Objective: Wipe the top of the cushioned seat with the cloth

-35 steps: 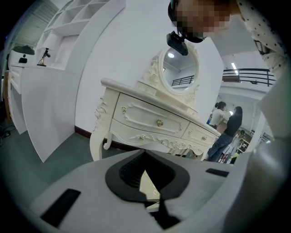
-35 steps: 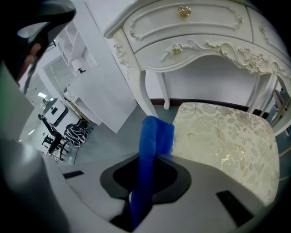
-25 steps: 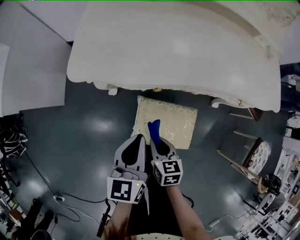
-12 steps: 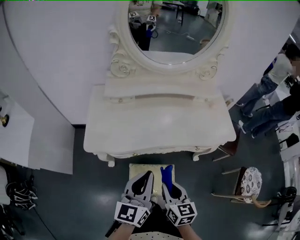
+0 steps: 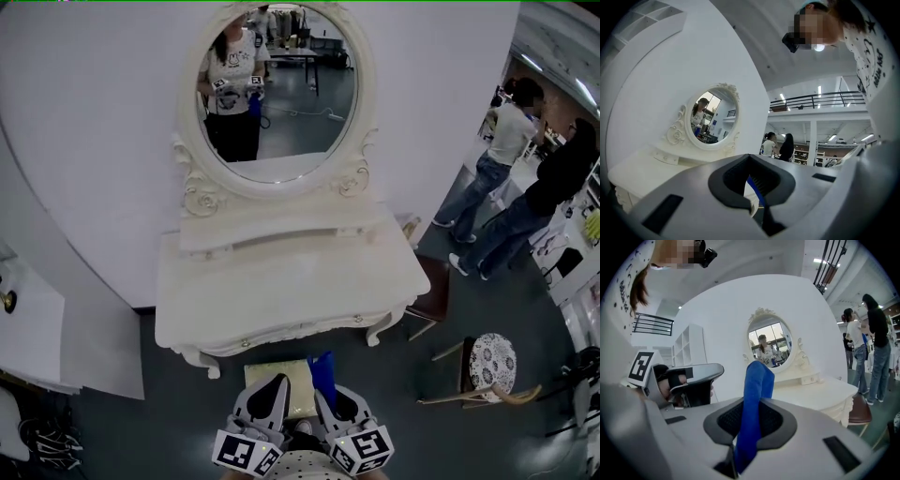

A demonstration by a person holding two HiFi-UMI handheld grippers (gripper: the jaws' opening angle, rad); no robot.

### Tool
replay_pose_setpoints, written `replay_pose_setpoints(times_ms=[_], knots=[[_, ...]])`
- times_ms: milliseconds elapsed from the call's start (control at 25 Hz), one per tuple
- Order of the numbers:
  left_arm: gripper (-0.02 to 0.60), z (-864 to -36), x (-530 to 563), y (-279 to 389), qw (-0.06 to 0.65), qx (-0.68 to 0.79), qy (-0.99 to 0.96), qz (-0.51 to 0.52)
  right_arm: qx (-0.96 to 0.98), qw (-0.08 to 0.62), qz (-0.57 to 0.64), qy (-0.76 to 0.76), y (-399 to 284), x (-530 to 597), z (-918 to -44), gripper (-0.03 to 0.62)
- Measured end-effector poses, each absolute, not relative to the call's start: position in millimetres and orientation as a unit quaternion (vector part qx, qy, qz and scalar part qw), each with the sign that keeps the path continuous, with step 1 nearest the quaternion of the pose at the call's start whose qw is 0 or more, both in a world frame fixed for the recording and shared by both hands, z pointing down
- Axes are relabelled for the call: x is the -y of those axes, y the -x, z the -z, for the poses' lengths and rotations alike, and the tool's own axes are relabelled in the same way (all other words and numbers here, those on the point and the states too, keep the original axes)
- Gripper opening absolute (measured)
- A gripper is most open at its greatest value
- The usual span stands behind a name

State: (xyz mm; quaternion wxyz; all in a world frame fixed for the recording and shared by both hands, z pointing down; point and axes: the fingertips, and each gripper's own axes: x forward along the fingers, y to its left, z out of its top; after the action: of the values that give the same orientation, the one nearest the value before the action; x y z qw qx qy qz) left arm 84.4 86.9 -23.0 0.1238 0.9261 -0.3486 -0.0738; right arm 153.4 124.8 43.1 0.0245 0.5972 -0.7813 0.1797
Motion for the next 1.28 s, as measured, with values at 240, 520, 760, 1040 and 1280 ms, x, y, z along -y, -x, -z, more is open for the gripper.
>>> replay_pose_setpoints(times_ms=[240,520,760,1040,1280], knots=[[-0.002,28,-105,-100,0.100,0.334,-0.934,0.076,0.779,0.017,-0.163,-0.605,-178,-136,-33,0.061],[-0.002,20,-106,-107,0.092,0.355,-0.928,0.065,0.781,0.023,-0.164,-0.602,-191,-142,-43,0.061],[-0.002,18,-110,-118,0.093,0.349,-0.930,0.059,0.785,0.026,-0.159,-0.598,-197,-145,-43,0.061],[-0.002,15,-111,-128,0.089,0.343,-0.933,0.054,0.783,0.028,-0.154,-0.602,-205,-142,-43,0.061],[-0.002,10,-108,-126,0.089,0.352,-0.931,0.043,0.781,0.028,-0.153,-0.605,-207,-141,-43,0.061]])
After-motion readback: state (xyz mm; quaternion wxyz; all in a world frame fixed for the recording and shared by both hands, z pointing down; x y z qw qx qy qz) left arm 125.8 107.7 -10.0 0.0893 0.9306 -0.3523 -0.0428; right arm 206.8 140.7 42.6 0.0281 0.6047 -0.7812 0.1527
